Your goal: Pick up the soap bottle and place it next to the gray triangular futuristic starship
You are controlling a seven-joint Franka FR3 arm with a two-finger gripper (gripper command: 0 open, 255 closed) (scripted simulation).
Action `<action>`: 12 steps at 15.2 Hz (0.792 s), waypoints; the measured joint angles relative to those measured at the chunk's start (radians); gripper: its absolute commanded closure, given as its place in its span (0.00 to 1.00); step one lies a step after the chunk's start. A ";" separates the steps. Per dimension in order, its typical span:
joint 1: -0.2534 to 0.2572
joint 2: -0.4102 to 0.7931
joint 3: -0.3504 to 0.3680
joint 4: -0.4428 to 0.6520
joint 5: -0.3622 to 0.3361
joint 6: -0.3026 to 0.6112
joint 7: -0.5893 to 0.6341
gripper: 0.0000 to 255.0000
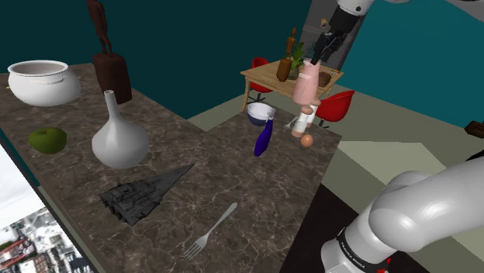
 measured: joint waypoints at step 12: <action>0.082 0.045 0.215 0.030 0.025 -0.002 0.286 1.00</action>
